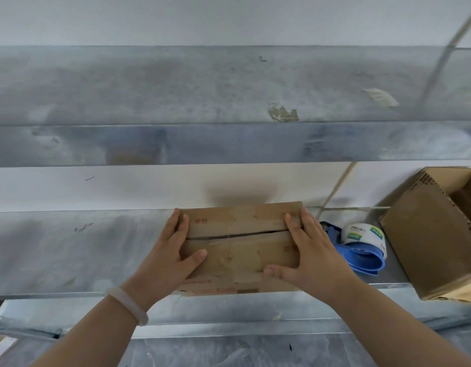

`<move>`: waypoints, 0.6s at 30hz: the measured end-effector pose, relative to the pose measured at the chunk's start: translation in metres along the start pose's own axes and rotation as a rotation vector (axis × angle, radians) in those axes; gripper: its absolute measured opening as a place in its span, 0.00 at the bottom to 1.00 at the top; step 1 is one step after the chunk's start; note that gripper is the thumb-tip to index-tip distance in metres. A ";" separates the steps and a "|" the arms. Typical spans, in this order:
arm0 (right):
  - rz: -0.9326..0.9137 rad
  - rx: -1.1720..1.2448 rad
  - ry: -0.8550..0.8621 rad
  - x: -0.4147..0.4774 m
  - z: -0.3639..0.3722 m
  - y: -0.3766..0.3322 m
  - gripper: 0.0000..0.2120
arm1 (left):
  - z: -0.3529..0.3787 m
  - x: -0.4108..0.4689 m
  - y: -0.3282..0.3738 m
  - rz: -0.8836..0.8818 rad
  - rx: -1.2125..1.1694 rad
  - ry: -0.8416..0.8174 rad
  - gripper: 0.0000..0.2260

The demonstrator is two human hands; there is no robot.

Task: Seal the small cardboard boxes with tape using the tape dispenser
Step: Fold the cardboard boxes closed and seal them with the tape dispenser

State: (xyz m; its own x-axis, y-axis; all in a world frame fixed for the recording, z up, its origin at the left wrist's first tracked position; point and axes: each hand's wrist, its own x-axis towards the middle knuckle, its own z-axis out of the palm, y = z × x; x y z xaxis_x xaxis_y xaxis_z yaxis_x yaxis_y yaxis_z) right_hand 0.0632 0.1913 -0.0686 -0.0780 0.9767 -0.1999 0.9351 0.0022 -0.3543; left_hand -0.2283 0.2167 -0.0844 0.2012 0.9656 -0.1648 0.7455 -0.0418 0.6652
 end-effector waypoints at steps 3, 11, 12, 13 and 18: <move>-0.108 0.009 -0.020 0.005 -0.003 0.013 0.58 | -0.012 -0.006 -0.006 0.062 0.038 0.108 0.33; -0.275 -0.152 0.232 0.014 -0.010 0.019 0.36 | -0.021 -0.006 -0.009 0.102 -0.001 -0.019 0.40; -0.280 -0.112 0.306 0.010 -0.007 0.019 0.29 | -0.016 -0.011 -0.007 0.080 0.012 0.008 0.41; -0.298 -0.078 0.380 0.005 -0.002 0.018 0.23 | -0.009 -0.017 -0.005 0.069 0.048 0.038 0.42; -0.343 0.022 0.413 -0.023 0.029 0.007 0.21 | 0.022 -0.045 0.018 0.077 0.122 0.064 0.45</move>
State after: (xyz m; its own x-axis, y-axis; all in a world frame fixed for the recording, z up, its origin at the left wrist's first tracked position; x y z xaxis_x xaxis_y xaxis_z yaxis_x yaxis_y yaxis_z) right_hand 0.0618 0.1621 -0.0933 -0.2313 0.9239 0.3046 0.8722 0.3357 -0.3557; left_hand -0.2104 0.1667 -0.0812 0.2231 0.9725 -0.0674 0.8016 -0.1437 0.5803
